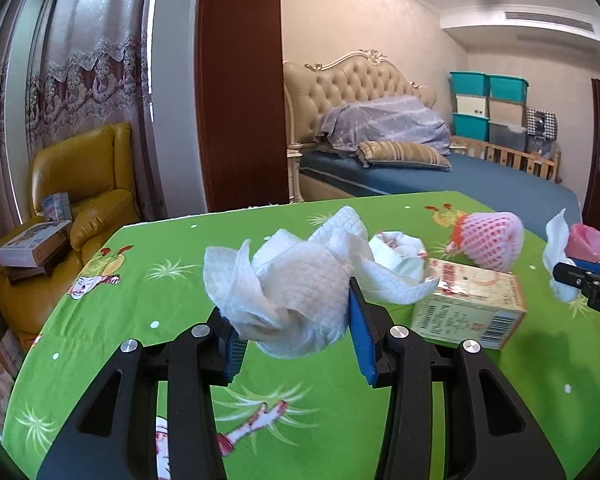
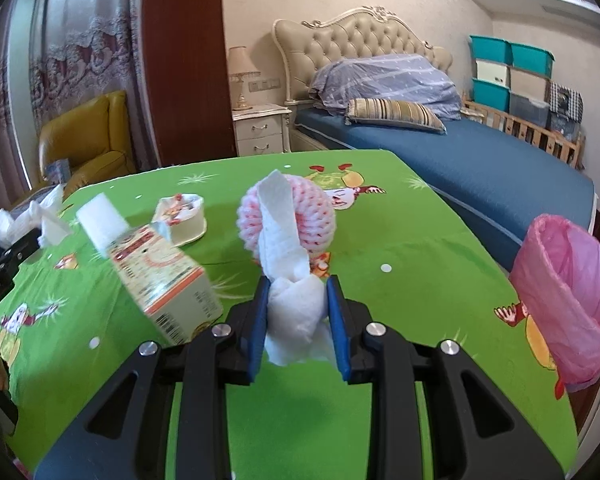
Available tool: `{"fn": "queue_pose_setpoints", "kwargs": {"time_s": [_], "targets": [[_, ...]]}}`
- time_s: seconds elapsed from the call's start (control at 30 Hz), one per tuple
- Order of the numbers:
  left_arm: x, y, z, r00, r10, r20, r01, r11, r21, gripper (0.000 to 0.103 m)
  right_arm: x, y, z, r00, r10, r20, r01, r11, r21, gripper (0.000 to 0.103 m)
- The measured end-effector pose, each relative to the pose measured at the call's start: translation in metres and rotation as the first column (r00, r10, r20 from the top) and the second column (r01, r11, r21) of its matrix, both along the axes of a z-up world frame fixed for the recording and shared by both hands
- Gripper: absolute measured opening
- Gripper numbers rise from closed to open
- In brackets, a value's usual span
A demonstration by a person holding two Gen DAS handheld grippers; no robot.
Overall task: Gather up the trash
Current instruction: 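Carry both tissues over to the pink wastebasket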
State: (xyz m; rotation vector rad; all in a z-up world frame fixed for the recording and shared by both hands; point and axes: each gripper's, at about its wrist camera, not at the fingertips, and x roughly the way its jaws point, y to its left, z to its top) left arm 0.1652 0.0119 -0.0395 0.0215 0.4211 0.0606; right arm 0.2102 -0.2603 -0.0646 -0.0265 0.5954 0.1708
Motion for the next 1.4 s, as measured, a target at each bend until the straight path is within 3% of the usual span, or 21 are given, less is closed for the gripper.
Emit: {"fn": "queue_pose_setpoints", "kwargs": {"time_s": [0.57,0.87,1.17,1.4], "targets": [[-0.024,-0.057,0.000,0.991,-0.130,0.017,0.128,0.989,0.068,0.042,-0.056,-0.001,-0.010,0.999,0.027,0.047,-0.020,0.989,-0.145,0.028],[-0.032,-0.080,-0.005,0.980,-0.199,0.001,0.199,0.977,0.080,0.042,-0.069,-0.015,-0.013,0.998,0.007,0.064,0.004,0.987,-0.163,0.028],[-0.038,-0.118,-0.009,0.948,-0.314,-0.045,0.317,0.944,0.092,0.042,-0.084,-0.044,-0.009,0.995,-0.022,0.098,0.034,0.992,-0.125,0.028],[-0.032,-0.153,-0.008,0.910,-0.404,-0.091,0.411,0.908,0.083,0.042,-0.093,-0.075,-0.006,0.992,-0.072,0.108,0.082,0.992,-0.093,0.028]]}}
